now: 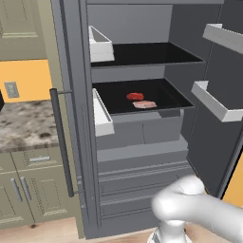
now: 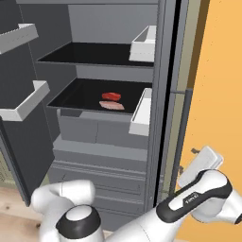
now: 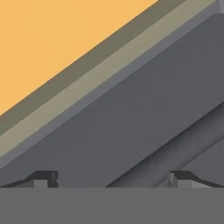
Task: Place the steak on the counter behind the older steak on the same shelf of the fridge to maintain FIFO order. Close the fridge door when finished.
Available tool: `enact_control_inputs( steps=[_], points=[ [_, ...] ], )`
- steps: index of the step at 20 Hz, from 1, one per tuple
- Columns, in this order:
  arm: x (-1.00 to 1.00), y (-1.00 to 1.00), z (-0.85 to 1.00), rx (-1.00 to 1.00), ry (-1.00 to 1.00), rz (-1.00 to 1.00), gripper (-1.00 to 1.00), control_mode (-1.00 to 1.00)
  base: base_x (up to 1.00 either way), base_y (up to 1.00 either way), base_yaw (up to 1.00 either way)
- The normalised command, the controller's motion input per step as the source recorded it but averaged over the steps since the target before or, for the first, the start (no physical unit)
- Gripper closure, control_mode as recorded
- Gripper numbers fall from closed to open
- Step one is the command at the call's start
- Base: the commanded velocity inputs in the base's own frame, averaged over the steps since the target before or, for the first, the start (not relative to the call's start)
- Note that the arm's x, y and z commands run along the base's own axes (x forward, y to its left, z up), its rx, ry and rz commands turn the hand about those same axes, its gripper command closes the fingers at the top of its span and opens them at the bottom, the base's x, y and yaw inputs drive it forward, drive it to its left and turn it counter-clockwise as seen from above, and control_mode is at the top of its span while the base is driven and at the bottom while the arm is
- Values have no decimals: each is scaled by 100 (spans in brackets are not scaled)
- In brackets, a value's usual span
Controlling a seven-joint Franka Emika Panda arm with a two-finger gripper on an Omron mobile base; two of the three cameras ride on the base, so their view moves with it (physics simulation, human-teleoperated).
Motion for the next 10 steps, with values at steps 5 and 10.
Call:
enact_control_inputs(
  steps=[5, 10],
  points=[
    [34, -15, -15, 0, 0, 6, -100, -100, 0, 0, 0],
    [62, 28, -1, -2, 2, 9, -100, -100, 0, 0, 0]
  ],
)
